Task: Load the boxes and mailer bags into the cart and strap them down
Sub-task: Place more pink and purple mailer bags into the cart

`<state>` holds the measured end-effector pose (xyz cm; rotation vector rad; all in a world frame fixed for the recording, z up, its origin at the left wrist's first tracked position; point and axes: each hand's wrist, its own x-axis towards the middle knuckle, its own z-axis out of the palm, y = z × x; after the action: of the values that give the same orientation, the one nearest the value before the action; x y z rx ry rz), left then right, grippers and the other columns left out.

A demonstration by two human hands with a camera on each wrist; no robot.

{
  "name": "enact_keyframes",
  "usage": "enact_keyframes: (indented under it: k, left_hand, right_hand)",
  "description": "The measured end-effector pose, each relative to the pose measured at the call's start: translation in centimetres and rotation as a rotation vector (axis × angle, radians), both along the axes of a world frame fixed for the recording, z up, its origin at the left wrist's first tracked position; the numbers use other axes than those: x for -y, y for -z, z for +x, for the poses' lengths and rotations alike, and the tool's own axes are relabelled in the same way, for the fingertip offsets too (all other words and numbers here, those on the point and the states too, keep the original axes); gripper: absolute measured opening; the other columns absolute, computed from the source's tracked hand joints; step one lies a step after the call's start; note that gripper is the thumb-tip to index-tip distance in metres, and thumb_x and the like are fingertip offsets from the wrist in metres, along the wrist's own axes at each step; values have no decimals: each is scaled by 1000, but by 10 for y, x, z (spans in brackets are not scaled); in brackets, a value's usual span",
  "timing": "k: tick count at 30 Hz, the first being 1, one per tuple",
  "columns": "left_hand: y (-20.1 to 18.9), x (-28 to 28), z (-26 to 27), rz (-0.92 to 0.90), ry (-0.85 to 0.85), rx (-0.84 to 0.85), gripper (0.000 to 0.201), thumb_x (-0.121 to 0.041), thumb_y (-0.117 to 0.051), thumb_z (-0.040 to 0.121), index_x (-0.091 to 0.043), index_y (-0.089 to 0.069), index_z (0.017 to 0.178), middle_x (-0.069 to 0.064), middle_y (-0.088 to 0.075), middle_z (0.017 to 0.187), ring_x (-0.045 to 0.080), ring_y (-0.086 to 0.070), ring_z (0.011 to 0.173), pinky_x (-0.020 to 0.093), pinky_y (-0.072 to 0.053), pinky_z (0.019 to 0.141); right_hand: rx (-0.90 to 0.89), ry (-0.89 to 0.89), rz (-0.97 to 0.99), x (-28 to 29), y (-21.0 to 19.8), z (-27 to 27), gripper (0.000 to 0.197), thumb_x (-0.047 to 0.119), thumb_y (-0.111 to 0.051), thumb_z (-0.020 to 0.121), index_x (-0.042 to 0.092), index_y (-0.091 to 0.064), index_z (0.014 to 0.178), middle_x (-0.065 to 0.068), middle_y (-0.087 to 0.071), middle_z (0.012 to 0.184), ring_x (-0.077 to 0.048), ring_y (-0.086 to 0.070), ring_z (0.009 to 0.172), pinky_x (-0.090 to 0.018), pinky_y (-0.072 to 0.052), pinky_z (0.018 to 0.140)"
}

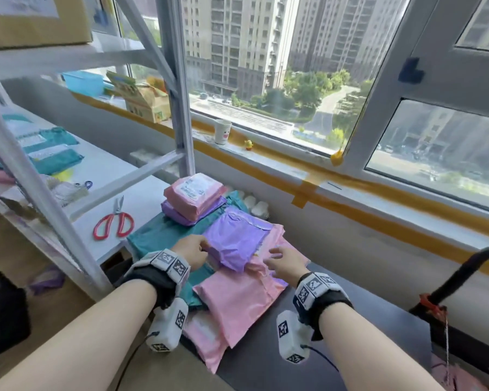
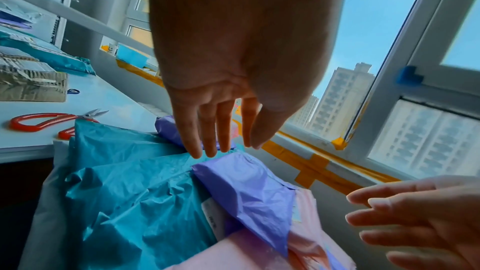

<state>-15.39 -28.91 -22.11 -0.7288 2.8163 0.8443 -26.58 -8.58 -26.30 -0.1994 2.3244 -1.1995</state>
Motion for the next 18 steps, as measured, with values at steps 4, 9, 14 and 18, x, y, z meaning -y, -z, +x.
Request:
enact_keyframes:
  k: [4,9,14,18]
  left_hand:
    - [23,29,-36,53,-39,61,32,-9,-54,87,-9,-61,118,10,-64,121,24,-59,112,26,-43,94]
    - [49,52,-75,65,-36,140,41,-16,-53,91,-9,-49,131,10,-52,136,26,-51,123,28,-39,100]
    - [71,66,-93,120,-109,173,40,-17,-54,90,-5,-50,127,14,-54,133,28,-51,122,29,-37,99]
    - [86,76,-101,256,-137,151,47,-14,-62,86,-2,-50,129,17,-53,133,29,-51,121,30,-37,100]
  right_hand:
    - [173,113,-113,33,24,-29,55,3,-64,85,0,-40,134,-9,-52,96,-22,-56,82,-38,-50,76]
    - [241,266,-187,58,53,-53,43,-3,-63,78,8,-46,117,0,-51,79,-13,-50,66,-24,-42,59]
    - [286,422,-321,62,53,-50,41,-13,-56,83,10,-43,114,-8,-58,81,-18,-55,62,-29,-45,54]
    - [299,502,-364,66,51,-46,52,-25,-53,78,-1,-42,124,-10,-58,80,-20,-57,65,-27,-52,49]
